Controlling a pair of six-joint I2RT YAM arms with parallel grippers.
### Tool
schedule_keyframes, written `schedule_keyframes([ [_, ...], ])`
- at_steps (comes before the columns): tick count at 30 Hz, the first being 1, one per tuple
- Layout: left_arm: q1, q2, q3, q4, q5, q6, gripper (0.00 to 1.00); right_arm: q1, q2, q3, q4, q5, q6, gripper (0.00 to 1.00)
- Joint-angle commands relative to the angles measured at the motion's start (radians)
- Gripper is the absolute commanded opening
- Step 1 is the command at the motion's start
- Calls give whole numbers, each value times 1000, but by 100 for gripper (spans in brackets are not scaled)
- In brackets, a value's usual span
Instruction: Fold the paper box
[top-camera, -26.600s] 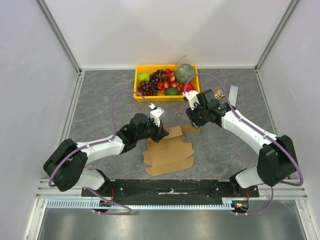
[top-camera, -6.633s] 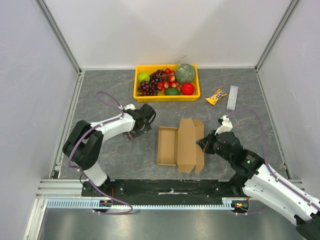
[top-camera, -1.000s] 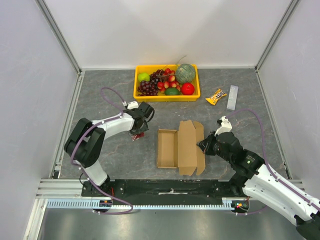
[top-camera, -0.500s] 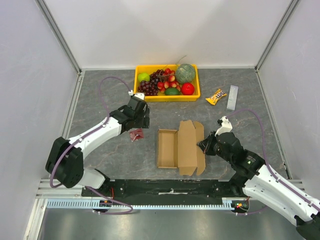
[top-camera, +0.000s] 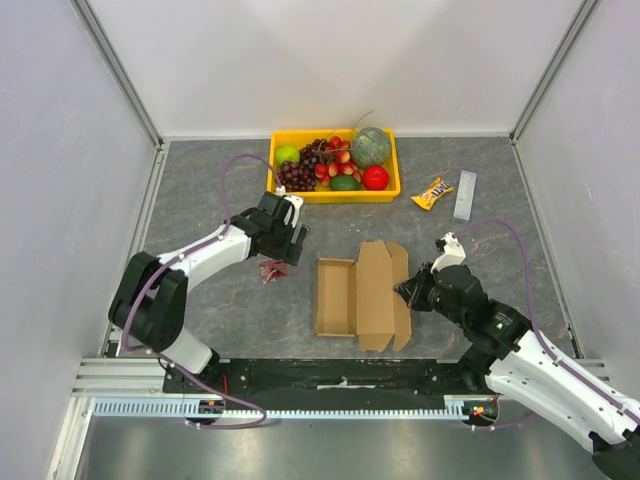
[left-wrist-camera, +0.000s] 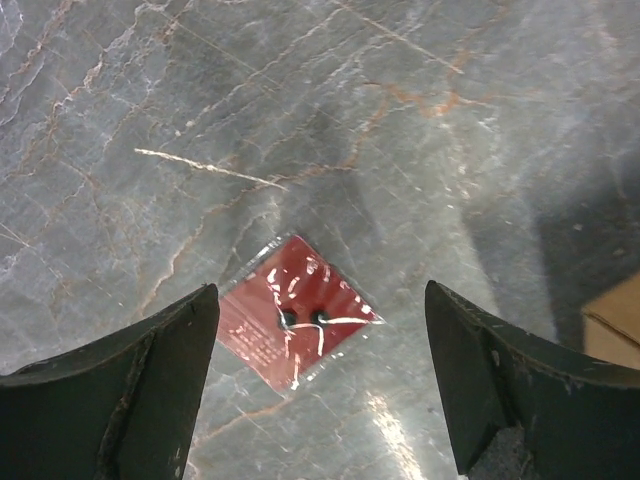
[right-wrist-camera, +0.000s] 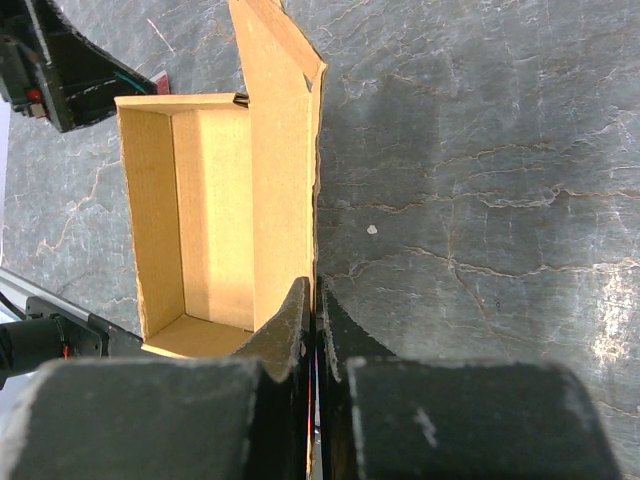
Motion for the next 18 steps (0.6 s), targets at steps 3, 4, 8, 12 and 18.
schedule_keyframes([
  [3, 68, 103, 46, 25, 60, 83, 89, 1, -6, 21, 0, -7, -18, 5],
  [4, 75, 108, 39, 52, 61, 78, 89, 3, -7, 21, -2, -7, -21, 5],
  [8, 95, 119, 14, 92, 89, 45, 90, 3, -13, 23, -3, -7, -26, 5],
  [12, 101, 123, -7, 92, 118, 0, 90, 1, -7, 21, -3, -2, -26, 5],
  [18, 109, 129, -29, 62, 165, -57, 91, 3, -3, 27, -3, -6, -31, 4],
])
